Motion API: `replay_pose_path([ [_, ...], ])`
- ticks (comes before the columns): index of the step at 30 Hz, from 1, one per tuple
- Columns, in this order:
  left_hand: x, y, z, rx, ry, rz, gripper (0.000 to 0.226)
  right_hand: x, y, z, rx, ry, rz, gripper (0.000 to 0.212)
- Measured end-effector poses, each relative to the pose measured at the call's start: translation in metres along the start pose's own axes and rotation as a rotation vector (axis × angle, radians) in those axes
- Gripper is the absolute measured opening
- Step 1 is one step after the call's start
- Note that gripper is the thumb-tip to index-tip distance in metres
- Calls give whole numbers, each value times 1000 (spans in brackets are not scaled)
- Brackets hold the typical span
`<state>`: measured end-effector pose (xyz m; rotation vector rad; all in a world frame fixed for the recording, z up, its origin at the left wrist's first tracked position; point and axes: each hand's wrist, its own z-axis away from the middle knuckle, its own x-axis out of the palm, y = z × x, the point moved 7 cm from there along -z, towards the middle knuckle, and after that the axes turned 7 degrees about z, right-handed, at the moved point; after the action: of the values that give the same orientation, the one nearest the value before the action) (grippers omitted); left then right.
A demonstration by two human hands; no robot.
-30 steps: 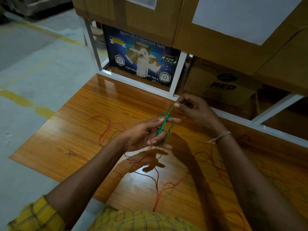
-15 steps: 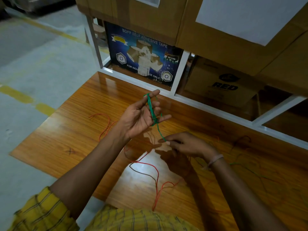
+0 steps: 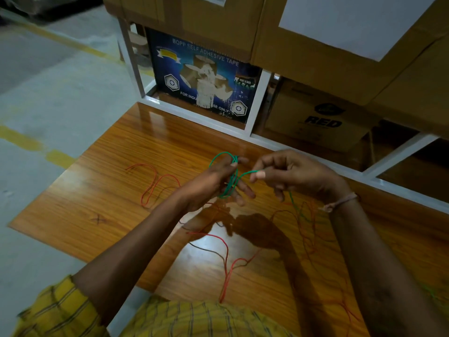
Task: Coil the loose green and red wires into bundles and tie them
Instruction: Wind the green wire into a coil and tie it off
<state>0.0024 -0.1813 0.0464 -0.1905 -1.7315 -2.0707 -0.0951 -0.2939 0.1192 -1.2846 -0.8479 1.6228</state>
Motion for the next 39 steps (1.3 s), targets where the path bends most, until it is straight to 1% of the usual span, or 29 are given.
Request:
replay_pose_path([
  [1, 1, 0, 0, 2, -41, -40, 37, -7, 0, -1, -18, 41, -13, 31],
  [3, 2, -2, 2, -17, -94, -35, 36, -20, 1, -5, -43, 132, -25, 31],
  [4, 1, -3, 4, -32, -114, -15, 37, -27, 2, -6, -55, 180, -30, 27],
  [6, 2, -7, 9, -64, -167, 25, 43, -37, 7, -10, -81, 280, -37, 12],
  [7, 3, -8, 10, -80, -204, 56, 46, -41, 12, -13, -80, 332, -24, 10],
  [9, 6, -10, 14, -112, -260, 179, 51, -47, 28, -21, -38, 432, 36, 10],
  [11, 7, -6, 16, -107, -298, 328, 52, -44, 45, -27, 23, 514, 81, 15],
  [13, 8, -1, 16, -78, -331, 454, 53, -34, 65, -29, 96, 548, 104, 17],
  [14, 6, 1, 14, -61, -336, 505, 52, -24, 74, -29, 140, 528, 119, 19],
  [16, 1, 5, 9, -30, -309, 586, 51, -1, 88, -29, 206, 438, 170, 24],
  [19, -8, 10, 1, 11, -250, 693, 48, 27, 92, -23, 241, 309, 277, 27],
  [21, -15, 10, -6, 25, -169, 746, 46, 40, 89, -20, 235, 218, 355, 27],
  [23, -20, 10, -12, 44, -54, 779, 42, 50, 85, -16, 232, 131, 440, 27],
  [25, -27, 9, -17, 78, 49, 781, 37, 59, 78, -13, 203, 33, 545, 33],
  [27, -32, 5, -20, 87, 131, 729, 34, 67, 68, -8, 161, -56, 572, 28],
  [29, -33, 1, -21, 80, 181, 614, 35, 70, 58, -3, 169, -111, 491, 26],
  [31, -29, -2, -20, 54, 232, 415, 37, 64, 48, 1, 197, -139, 473, 27],
  [32, -26, -3, -18, 43, 258, 275, 38, 59, 43, 3, 221, -152, 449, 24],
  [34, -22, -3, -14, 64, 283, 11, 38, 48, 32, 6, 238, -174, 290, 11],
  [35, -20, -3, -12, 77, 276, -74, 37, 40, 23, 8, 213, -167, 219, 7],
  [36, -19, -4, -10, 79, 261, -134, 36, 31, 16, 9, 174, -137, 168, 9],
  [39, -15, -6, -7, 57, 173, -203, 38, 3, 4, 10, 81, 4, 65, 23],
])
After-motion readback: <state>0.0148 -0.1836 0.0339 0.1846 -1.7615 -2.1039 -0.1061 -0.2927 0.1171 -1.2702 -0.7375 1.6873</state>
